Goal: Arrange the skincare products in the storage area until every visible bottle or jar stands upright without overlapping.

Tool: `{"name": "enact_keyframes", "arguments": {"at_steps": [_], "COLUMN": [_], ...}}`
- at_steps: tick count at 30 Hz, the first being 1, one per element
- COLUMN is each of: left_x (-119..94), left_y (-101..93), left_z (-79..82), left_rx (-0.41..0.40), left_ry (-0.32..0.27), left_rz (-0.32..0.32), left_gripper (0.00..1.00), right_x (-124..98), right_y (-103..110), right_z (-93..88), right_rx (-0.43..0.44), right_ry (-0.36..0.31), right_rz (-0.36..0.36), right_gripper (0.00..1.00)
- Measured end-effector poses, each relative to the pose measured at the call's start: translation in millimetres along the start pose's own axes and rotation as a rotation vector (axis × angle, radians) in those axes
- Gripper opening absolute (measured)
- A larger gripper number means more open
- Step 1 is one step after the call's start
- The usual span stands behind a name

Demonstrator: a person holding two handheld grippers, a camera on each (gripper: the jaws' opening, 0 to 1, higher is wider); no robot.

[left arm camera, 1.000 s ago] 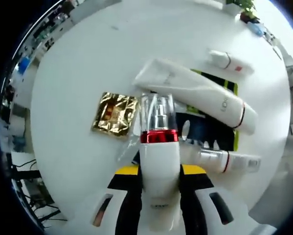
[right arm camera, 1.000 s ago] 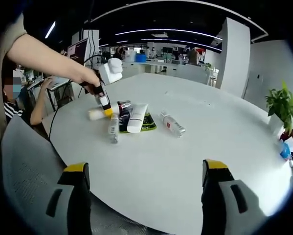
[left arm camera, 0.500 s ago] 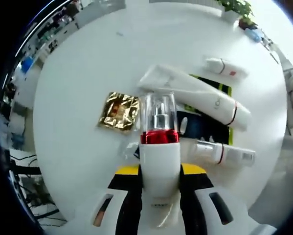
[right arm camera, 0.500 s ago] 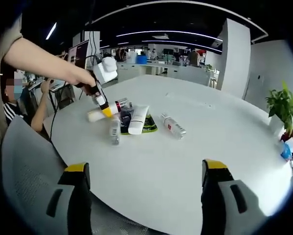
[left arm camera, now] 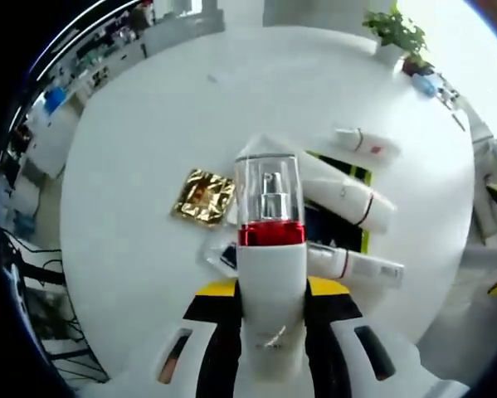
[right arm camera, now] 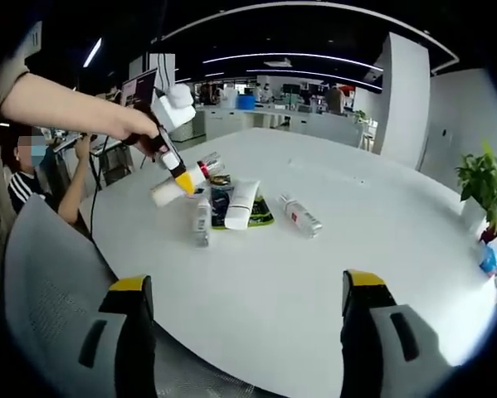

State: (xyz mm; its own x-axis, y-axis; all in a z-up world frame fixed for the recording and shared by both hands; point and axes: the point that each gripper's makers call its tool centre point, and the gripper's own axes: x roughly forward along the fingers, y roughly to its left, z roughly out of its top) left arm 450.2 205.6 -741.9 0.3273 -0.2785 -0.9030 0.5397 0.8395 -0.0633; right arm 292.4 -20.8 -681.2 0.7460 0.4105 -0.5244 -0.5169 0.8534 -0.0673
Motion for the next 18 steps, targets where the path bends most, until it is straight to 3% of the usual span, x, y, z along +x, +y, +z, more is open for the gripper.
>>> {"name": "enact_keyframes", "arguments": {"at_steps": [11,18], "left_x": [-18,-37], "left_y": [-9.0,-28.7], "left_z": [-1.9,5.9], "left_rx": [-0.034,-0.066], "left_ry": [-0.049,-0.127], "left_rz": [-0.019,-0.071], "left_gripper": [0.25,0.25], "right_x": [-1,-1], "right_y": [4,8], "right_z": [4.4,13.6], "right_rx": [-0.001,0.003], "right_ry": [-0.018,-0.042], "right_rz": [0.019,0.043], "right_gripper": [0.94,0.94]}}
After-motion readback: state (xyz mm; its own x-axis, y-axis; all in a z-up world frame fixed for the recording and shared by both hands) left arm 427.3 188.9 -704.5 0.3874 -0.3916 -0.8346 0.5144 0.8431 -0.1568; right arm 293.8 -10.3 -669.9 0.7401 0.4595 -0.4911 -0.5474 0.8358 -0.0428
